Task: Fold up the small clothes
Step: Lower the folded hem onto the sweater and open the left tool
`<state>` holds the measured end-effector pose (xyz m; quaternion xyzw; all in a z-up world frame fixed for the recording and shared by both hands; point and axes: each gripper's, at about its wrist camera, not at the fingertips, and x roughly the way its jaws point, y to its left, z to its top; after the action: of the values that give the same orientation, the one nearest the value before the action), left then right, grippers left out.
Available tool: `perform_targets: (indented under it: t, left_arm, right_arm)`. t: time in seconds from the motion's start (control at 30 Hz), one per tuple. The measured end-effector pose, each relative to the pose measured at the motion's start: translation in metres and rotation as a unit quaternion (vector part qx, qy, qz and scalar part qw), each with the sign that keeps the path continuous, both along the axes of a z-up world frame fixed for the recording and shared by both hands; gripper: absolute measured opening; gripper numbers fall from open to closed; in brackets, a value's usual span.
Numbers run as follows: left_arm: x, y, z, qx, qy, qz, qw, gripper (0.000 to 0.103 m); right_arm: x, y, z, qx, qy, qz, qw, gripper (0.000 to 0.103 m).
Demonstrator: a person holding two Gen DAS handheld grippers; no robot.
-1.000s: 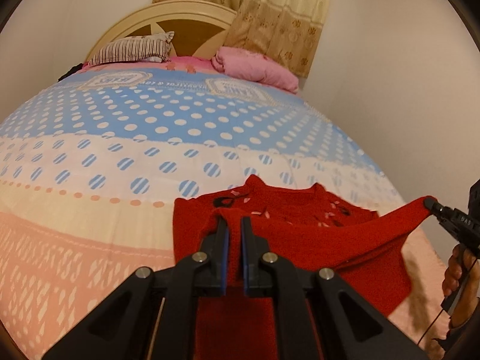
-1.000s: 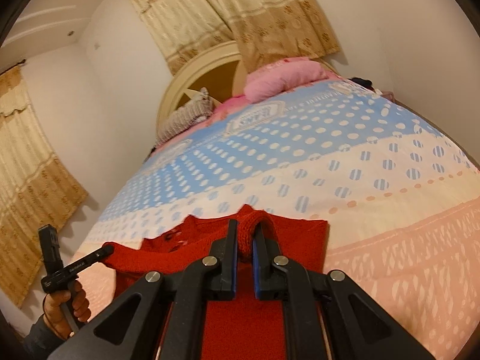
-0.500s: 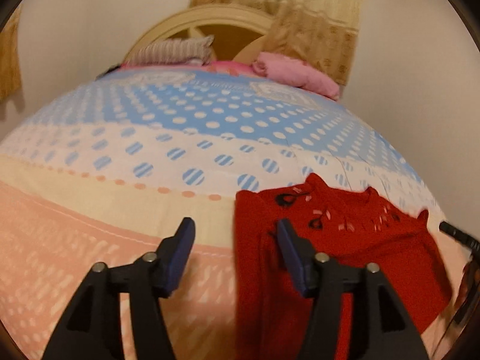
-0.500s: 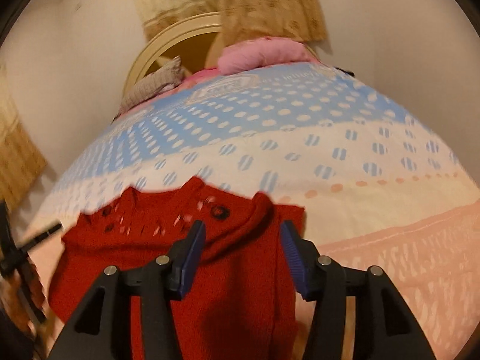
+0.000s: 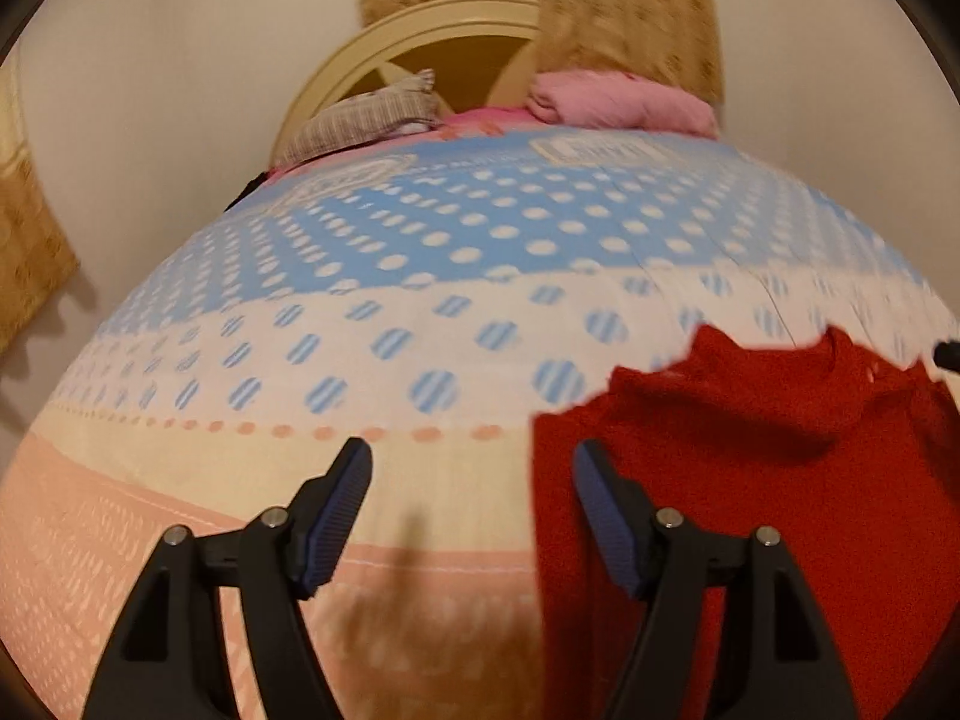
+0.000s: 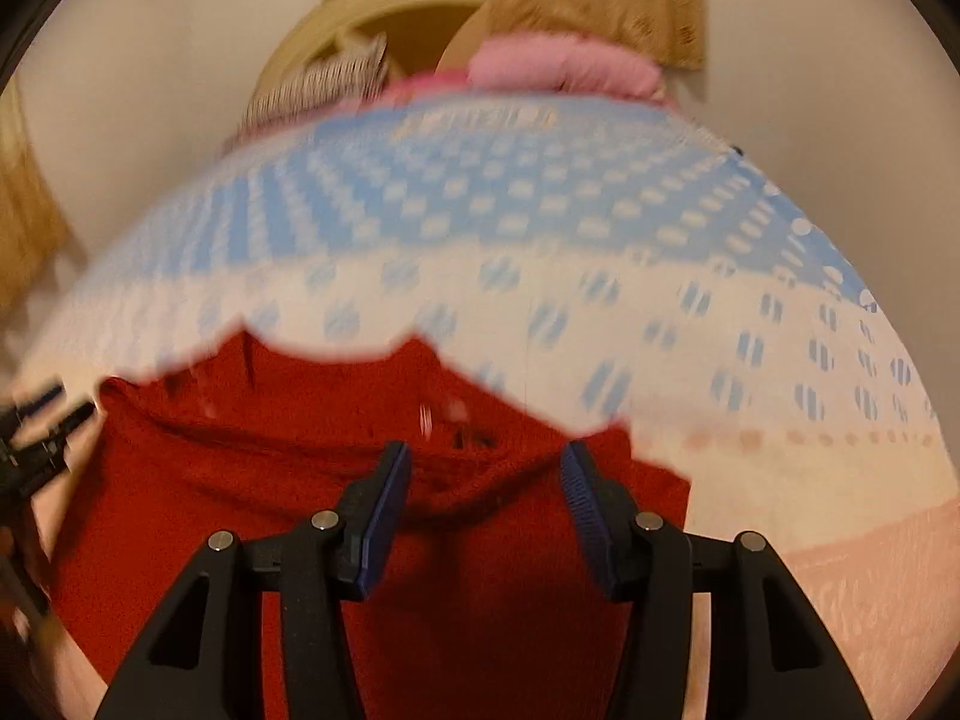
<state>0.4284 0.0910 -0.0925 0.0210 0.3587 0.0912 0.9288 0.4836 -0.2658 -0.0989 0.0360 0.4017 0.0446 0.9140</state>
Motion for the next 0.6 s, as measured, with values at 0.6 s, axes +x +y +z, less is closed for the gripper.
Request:
perform_targets:
  t: [0.6]
  left_arm:
    - [-0.094, 0.004, -0.023, -0.085, 0.001, -0.021, 0.9962, 0.085]
  right_arm:
    - [-0.138, -0.056, -0.007, 0.092, -0.021, -0.026, 0.995, 0.053]
